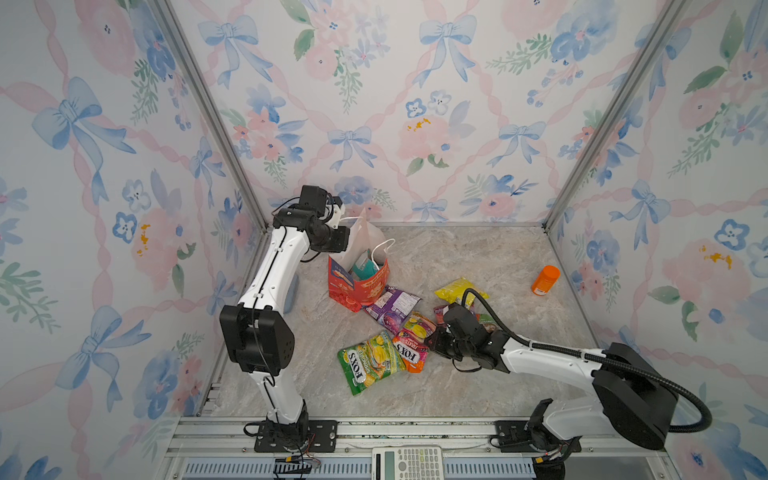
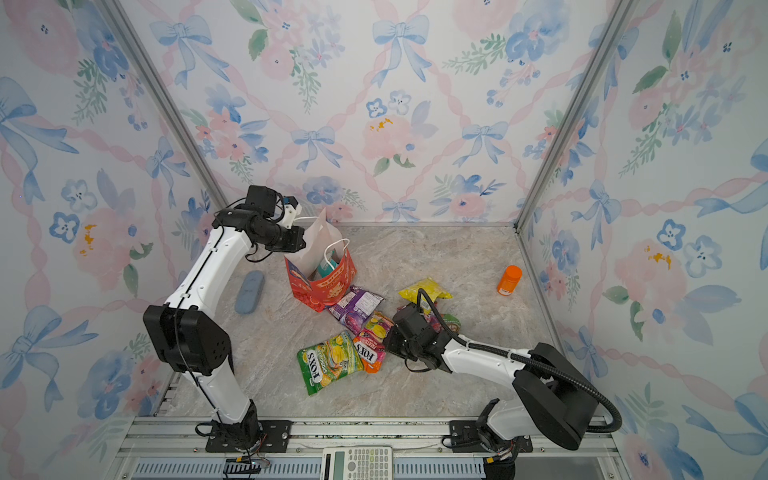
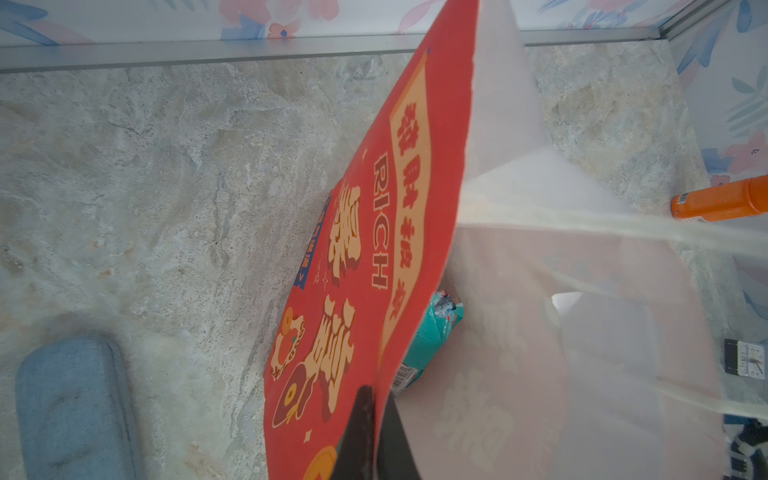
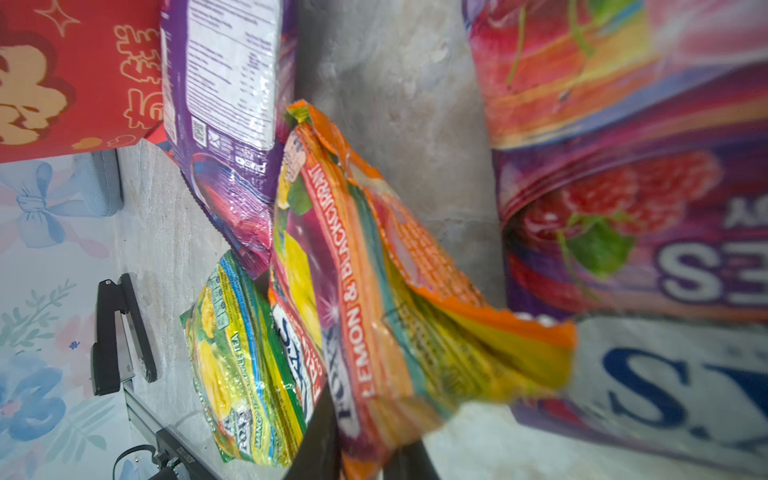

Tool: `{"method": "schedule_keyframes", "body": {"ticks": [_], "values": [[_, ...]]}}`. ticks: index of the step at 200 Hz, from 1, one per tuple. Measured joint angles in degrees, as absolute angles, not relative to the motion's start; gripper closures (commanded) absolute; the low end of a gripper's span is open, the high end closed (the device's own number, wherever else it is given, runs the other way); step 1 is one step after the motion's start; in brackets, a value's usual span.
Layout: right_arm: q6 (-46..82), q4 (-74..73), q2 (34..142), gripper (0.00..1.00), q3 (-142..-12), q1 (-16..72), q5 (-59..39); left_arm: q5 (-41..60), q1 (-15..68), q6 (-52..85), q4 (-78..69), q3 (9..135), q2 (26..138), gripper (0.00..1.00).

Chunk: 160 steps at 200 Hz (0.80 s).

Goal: Place the snacks into the paper bag
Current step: 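Grasp the orange Fox's packet with the right gripper and lift it, then carry the orange Fox's packet over the bag opening beside the left gripper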

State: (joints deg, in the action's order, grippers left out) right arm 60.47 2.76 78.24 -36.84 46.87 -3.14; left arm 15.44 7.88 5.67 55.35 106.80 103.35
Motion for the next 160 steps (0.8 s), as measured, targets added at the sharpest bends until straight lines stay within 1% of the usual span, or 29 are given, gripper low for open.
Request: {"method": "schedule_keyframes", "body": {"ticks": [40,160], "values": [[56.7,8.8,75.4,0.95,-40.3,46.9,-0.6,15.4,7.9,5.7,55.4,106.8,103.4,1.00],[46.0,22.3,72.3,0.95,-52.8,44.9,2.7,15.4,7.9,5.7,55.4,106.8,103.4,1.00]]}}
